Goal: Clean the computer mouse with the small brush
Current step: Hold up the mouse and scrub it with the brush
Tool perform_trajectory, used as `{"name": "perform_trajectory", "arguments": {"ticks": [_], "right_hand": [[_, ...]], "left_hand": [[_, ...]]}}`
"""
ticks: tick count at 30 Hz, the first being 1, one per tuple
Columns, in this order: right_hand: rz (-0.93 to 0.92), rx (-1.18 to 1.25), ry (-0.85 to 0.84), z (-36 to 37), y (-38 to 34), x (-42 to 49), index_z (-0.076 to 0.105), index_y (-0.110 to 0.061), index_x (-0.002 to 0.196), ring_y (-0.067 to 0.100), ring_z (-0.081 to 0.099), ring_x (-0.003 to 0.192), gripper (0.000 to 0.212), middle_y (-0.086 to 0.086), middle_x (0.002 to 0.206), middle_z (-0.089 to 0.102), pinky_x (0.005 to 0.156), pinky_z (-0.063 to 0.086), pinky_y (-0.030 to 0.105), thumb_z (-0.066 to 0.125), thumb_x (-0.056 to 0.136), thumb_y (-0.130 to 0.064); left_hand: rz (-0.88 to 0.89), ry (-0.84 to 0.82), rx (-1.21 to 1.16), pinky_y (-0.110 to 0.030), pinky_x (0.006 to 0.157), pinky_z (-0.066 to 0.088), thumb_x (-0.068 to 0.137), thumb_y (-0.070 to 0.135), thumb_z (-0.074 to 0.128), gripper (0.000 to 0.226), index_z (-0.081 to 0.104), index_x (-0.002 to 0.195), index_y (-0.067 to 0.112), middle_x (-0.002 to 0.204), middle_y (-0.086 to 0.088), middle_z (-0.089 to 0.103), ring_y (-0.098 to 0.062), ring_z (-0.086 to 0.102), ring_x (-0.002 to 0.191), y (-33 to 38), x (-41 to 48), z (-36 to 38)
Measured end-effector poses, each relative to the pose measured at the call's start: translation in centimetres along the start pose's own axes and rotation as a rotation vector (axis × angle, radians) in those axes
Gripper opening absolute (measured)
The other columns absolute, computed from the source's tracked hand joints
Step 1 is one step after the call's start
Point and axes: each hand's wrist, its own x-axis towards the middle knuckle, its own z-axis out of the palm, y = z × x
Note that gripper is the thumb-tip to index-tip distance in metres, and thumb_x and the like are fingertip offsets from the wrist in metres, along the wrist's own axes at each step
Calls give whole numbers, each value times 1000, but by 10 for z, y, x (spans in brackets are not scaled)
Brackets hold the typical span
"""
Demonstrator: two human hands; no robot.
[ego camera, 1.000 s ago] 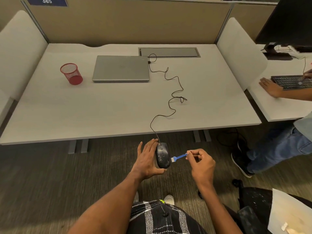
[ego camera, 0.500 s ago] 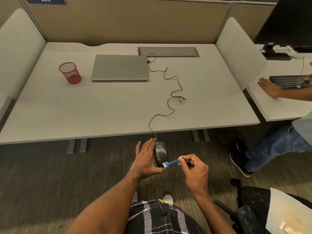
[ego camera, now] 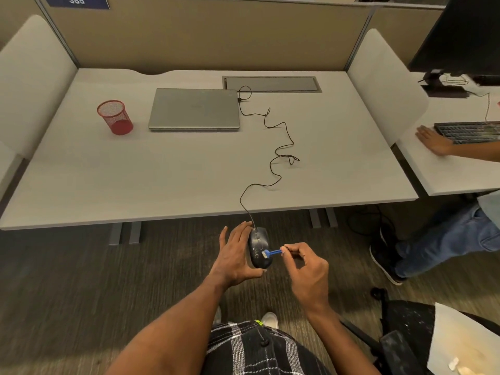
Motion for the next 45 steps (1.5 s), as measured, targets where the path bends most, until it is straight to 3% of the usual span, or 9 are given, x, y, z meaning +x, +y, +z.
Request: {"name": "perform_trajectory", "arguments": {"ticks": [3, 13, 18, 22, 27, 31, 37, 42, 45], "right_hand": [[-45, -16, -120, 7, -6, 0, 72, -22, 102, -2, 71, 86, 9, -18, 90, 70, 70, 59, 16, 74, 94, -18], [-70, -64, -134, 15, -12, 3, 72, -18, 103, -4, 71, 85, 9, -10, 92, 73, 70, 60, 18, 74, 94, -18], [0, 6, 65, 12, -15, 13, 72, -12, 105, 0, 71, 88, 10, -4, 94, 73, 70, 54, 5, 72, 95, -13], [33, -36, -74, 13, -15, 16, 73, -13, 103, 2, 72, 85, 8, -4, 93, 74, 69, 57, 9, 73, 96, -14], [27, 4, 51, 10, -15, 22, 72, -14, 104, -2, 70, 89, 8, -7, 91, 72, 68, 54, 6, 73, 96, -14], [0, -32, -106, 12, -14, 22, 72, -19, 100, -5, 69, 89, 6, -14, 89, 70, 68, 56, 8, 74, 94, -18], [-91, -149, 66, 2, -10, 22, 71, -11, 103, 6, 68, 79, 10, -1, 90, 72, 69, 58, 17, 73, 94, -8], [-108, -93, -100, 8, -15, 13, 73, -11, 100, 1, 71, 81, 8, -4, 91, 74, 69, 59, 15, 76, 92, -13], [-105, -120, 3, 5, -12, 13, 73, -11, 100, 2, 69, 79, 9, -4, 90, 73, 69, 58, 16, 76, 92, -9]], "left_hand": [[0, -4, 9, -55, 129, -12, 70, 81, 71, 125, 16, 165, 19, 173, 0, 17, -16, 5, 162, -1, -1, 1], [-3, -14, 15, -56, 129, -11, 71, 84, 71, 128, 15, 165, 19, 174, 0, 13, -16, 2, 162, 1, 1, 1], [18, -8, 13, -56, 129, -12, 71, 82, 72, 127, 14, 165, 20, 174, 0, 13, -14, 1, 162, 7, 5, 1], [8, -13, 7, -56, 129, -12, 71, 82, 72, 128, 12, 166, 21, 174, 0, 12, -15, 1, 162, 7, 5, 2], [2, -10, 5, -56, 129, -11, 71, 84, 70, 127, 14, 165, 21, 174, -1, 14, -16, 3, 162, 5, 4, 1], [5, -32, 31, -57, 129, -10, 72, 82, 70, 127, 12, 166, 20, 174, 0, 11, -16, 1, 163, 2, 1, 2], [4, -9, -10, -58, 129, -9, 71, 82, 73, 125, 16, 165, 22, 173, 1, 16, -17, 5, 162, 2, 1, -1], [6, -19, 19, -58, 129, -9, 72, 81, 71, 125, 15, 165, 20, 174, 0, 13, -16, 3, 163, 2, 1, 1], [4, -4, -8, -58, 129, -9, 69, 80, 73, 125, 17, 164, 20, 173, 1, 17, -15, 6, 162, 2, 1, 0]]}}
